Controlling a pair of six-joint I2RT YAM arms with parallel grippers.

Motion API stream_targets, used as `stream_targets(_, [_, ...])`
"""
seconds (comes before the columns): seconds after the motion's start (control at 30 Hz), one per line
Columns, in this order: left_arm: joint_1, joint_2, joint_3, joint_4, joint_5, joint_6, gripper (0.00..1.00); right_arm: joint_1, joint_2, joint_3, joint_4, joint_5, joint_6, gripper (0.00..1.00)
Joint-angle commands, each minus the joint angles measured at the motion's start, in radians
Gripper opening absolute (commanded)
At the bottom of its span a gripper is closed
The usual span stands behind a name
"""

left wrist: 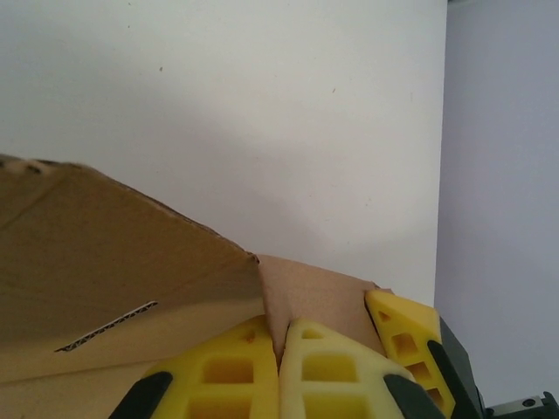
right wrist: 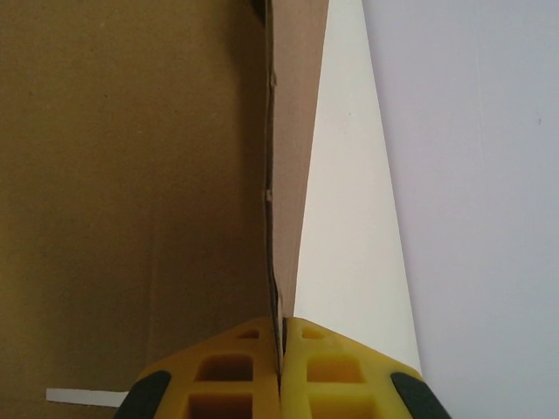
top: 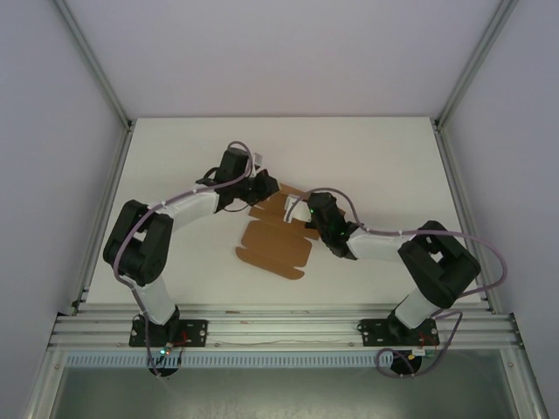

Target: Assemble paper box

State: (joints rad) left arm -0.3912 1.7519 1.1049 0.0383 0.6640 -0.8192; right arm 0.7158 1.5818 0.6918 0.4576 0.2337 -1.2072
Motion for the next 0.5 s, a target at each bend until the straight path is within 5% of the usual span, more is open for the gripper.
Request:
stream_targets(0.0, [-0.006, -0.053, -0.032, 0.044, -0.044, 0.009, 0.33, 0.016, -0.058, -0.007, 0.039, -0.032, 0.048, 0.0])
stream_targets(0.07, [-0.004, -0.087, -0.044, 0.013, -0.062, 0.06, 0.51, 0.015, -0.07, -0.009, 0.03, -0.03, 0.063, 0.0])
stream_targets(0.33, [0.109, -0.336, -0.222, -0.169, -0.271, 0.26, 0.95, -0.024, -0.159, -0.015, -0.068, -0.082, 0.136, 0.0])
stream_targets(0.47, [0.218, -0.439, -0.367, -0.139, -0.285, 0.323, 1.0, -0.059, -0.213, -0.024, -0.128, -0.181, 0.2, 0.0])
